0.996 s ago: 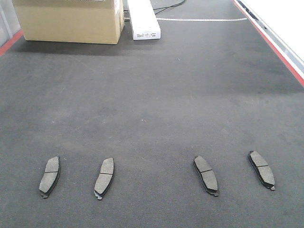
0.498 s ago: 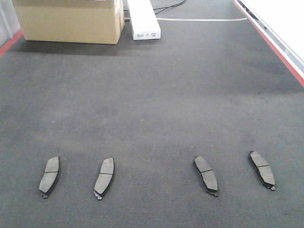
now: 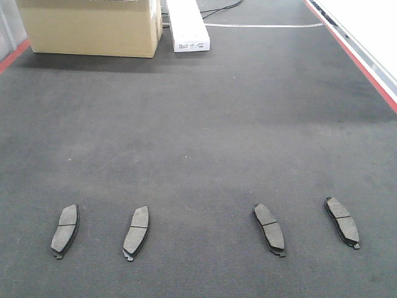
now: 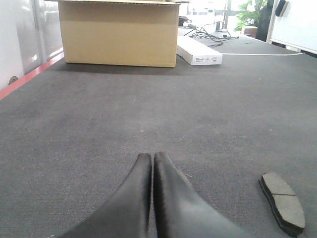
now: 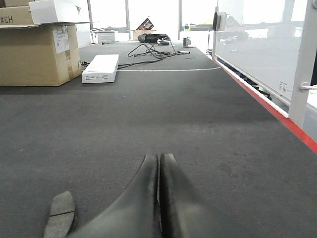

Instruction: Move and align brake pads A on conveyor

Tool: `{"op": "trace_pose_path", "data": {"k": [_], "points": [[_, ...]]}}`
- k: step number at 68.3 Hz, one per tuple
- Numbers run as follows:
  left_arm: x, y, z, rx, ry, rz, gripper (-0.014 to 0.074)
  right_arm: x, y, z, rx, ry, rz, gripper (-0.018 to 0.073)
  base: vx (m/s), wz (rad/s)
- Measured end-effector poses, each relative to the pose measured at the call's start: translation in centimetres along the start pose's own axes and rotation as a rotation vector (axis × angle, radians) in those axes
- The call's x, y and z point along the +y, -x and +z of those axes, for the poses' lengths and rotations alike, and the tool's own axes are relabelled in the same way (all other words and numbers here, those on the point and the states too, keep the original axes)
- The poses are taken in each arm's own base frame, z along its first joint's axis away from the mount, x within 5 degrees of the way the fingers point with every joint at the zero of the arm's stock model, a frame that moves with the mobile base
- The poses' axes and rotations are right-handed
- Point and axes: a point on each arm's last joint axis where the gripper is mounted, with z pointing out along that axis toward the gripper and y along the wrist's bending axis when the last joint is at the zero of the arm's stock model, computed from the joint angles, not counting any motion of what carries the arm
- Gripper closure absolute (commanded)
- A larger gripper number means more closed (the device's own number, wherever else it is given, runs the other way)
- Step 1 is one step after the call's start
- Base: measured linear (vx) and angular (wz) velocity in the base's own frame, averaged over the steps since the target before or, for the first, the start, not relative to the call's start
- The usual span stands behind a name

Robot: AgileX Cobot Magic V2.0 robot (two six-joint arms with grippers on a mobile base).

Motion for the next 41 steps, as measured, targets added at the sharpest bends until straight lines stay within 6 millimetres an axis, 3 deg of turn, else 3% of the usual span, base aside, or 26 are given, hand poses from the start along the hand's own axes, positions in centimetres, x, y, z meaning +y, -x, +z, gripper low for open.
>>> {"op": "trace_pose_path", "data": {"k": [41], "points": [[0.0, 0.0, 0.0, 0.0, 0.0, 0.0, 0.0603, 0.0, 0.0, 0.0, 0.0, 0.0, 0.001, 0.0571, 0.0, 0.0]]}}
